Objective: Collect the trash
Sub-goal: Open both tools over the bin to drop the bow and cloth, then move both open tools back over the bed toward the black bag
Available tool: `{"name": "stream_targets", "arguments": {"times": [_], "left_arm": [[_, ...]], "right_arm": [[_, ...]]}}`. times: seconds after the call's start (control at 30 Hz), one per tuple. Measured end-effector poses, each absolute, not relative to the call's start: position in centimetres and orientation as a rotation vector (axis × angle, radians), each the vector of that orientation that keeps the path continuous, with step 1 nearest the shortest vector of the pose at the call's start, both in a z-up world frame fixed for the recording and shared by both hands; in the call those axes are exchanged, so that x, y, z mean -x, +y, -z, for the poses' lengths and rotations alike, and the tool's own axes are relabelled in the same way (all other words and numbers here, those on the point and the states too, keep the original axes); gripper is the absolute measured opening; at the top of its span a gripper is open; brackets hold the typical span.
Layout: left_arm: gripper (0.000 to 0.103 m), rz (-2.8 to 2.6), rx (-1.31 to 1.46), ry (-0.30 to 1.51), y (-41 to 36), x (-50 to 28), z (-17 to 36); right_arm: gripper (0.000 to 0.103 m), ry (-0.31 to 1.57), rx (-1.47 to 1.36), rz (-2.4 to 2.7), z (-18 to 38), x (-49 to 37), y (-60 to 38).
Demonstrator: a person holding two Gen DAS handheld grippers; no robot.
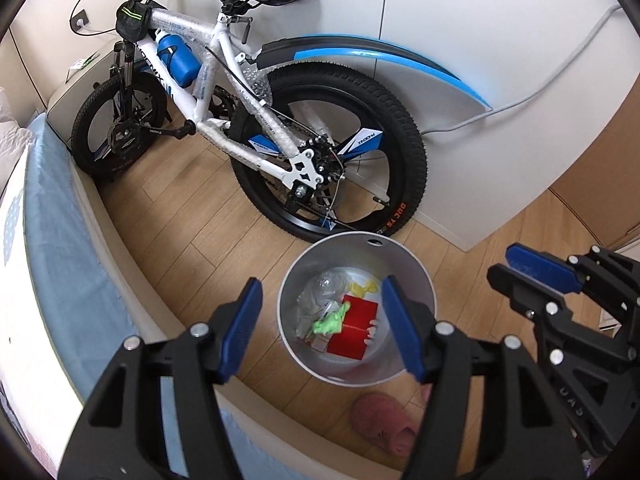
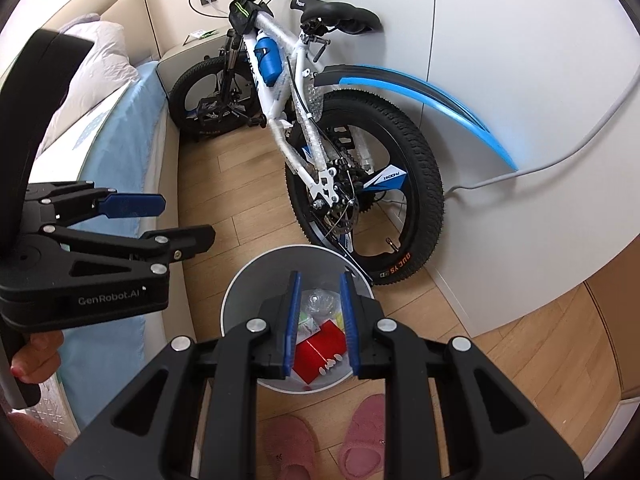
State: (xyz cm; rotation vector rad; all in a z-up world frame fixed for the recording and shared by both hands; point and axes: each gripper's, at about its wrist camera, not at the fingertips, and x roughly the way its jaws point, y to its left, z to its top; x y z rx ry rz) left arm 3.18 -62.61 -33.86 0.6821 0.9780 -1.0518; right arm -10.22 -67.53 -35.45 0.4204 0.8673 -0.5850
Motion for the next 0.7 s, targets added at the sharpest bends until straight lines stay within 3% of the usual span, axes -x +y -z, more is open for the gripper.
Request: {"name": "stream_targets", "arguments": {"times": [0.33, 0.47, 0.7], "left_arm": [[0.063, 1.014, -0.628, 0.987, -59.6, -4.3, 31.8], [0.063, 0.991, -0.592, 0.973, -56.9, -4.4, 30.1], [0.063, 0.907, -0.497, 0.938, -50.1, -5.3, 26.3]], "right_arm": [[0.019, 0.865, -0.410, 0.558, 33.7, 9.6, -65.2], [0.025, 0.851, -0.381, 0.531, 31.6, 8.9, -63.0], [0.025, 0.805, -0.284, 0.456, 27.1, 6.8, -57.4]]}}
